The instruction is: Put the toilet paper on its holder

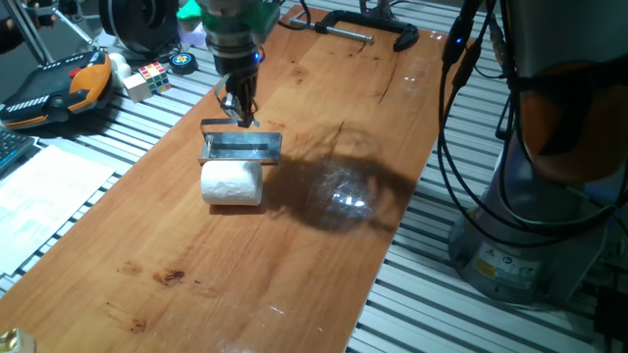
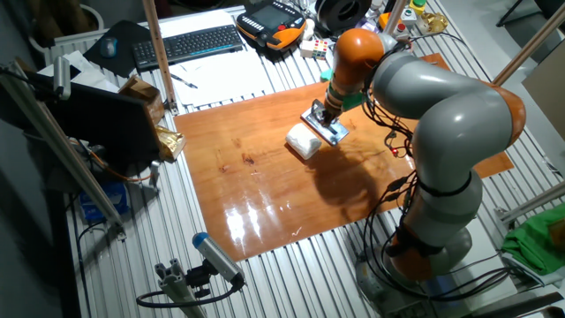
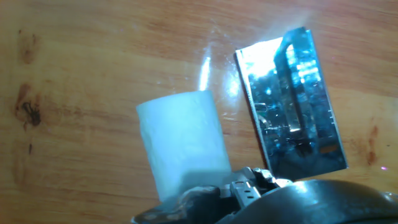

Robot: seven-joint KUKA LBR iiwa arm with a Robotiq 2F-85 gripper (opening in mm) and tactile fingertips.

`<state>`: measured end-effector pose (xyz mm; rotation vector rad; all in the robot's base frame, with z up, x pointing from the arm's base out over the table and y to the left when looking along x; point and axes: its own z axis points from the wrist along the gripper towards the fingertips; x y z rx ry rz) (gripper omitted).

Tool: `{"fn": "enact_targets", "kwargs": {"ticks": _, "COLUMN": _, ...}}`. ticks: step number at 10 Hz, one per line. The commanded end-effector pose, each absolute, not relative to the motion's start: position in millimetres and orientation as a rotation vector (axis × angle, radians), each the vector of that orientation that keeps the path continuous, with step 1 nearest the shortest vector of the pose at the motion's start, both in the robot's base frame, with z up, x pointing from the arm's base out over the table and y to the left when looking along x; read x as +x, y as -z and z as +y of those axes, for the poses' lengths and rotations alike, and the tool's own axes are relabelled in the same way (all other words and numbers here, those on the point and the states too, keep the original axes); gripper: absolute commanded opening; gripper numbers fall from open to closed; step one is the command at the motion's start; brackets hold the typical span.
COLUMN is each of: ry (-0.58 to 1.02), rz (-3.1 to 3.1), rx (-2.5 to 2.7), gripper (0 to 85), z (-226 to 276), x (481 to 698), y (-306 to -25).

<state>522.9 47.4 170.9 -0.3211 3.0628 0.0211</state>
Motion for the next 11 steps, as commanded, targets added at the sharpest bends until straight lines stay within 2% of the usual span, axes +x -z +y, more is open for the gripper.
{"fn": "enact_targets", "kwargs": {"ticks": 1, "ry": -0.028, "rz": 3.058, "rx": -0.306, "gripper": 0.7, "z": 49, "x": 522, "y": -168}}
{"fn": "enact_targets", "kwargs": {"ticks": 5, "ry": -0.003, "rz": 3.052, "rx": -0.318, "gripper": 1.7, "z": 59, "x": 521, "y": -163}}
{"fn": "enact_targets", "kwargs": {"ticks": 9, "ry": -0.038, "rz": 3.049, "rx": -0.318, "gripper": 30.7, "z": 62, "x": 522, "y": -157}}
{"fn": "enact_targets", "kwargs": {"ticks": 11, "ry": -0.012, "rz": 3.006, "rx": -0.265, "gripper": 63.0, "z": 65, "x": 520, "y": -155}}
